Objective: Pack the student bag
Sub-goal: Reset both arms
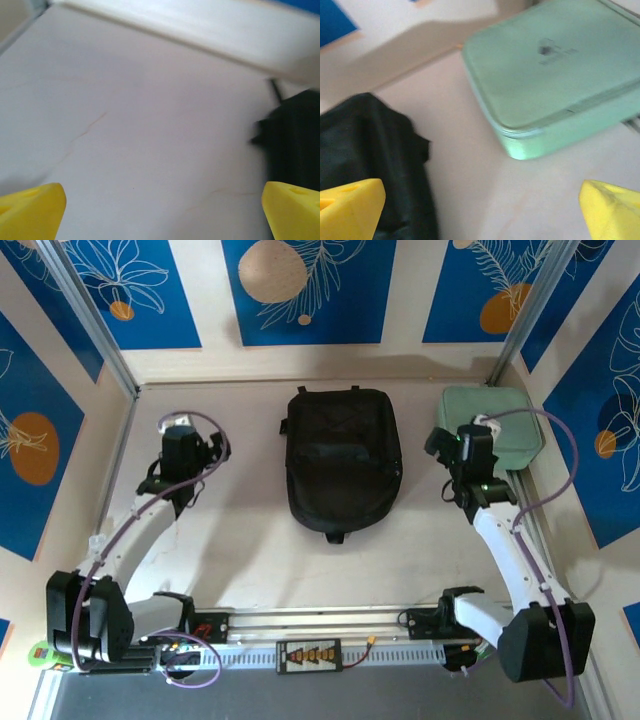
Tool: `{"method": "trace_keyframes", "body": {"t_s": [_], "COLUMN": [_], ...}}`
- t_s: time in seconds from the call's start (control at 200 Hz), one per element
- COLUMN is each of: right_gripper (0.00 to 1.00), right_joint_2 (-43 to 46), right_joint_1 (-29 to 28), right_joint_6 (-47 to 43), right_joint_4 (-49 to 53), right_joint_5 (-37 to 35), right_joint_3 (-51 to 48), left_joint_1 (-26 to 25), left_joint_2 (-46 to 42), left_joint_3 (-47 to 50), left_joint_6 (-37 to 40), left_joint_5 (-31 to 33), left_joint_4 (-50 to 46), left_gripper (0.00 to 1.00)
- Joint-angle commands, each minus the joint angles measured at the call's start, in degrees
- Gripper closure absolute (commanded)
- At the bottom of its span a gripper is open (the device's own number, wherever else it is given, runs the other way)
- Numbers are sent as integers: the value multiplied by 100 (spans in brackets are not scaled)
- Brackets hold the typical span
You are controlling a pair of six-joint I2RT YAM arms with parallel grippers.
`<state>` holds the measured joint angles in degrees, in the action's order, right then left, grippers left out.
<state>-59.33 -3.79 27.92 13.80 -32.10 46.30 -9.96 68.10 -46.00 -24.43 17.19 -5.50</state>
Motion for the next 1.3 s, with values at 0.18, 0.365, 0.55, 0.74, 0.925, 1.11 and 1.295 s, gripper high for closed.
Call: {"method": "trace_keyframes", "body": {"t_s": [0.18, 0.365, 0.55, 0.74, 0.925, 1.11, 1.295], "right_gripper": [1, 1, 1, 1, 1, 1, 1], "right_joint_2": [19, -186, -516, -1291, -1947, -2458, -2816], "right_joint_1": [178, 235, 275, 345, 348, 208, -161], "right_joint_6": [-731, -1174, -1772, -1812, -1814, -2053, -2357], "right_joint_4": [-2348, -3572, -4958, -5827, -6240, -6634, -6771], "right_joint_5": [-329, 133, 907, 1361, 1567, 1764, 1314], "right_joint_3": [-1967, -2599, -2974, -2940, -2794, -2733, -2603], "left_joint_1": [270, 436, 524, 618, 635, 755, 954], "left_joint_2": [-280, 211, 536, 468, 397, 731, 1372], "left_joint_3": [1735, 2171, 2469, 2665, 2721, 2950, 3078], "left_joint_6": [1472, 1911, 2446, 2427, 2380, 2445, 2274], "left_joint_5": [1452, 818, -237, -549, -343, -767, -1424], "left_joint_4": [2523, 3829, 4941, 5299, 4885, 5379, 6360], "left_gripper": [0, 0, 0, 1, 1, 1, 1]}}
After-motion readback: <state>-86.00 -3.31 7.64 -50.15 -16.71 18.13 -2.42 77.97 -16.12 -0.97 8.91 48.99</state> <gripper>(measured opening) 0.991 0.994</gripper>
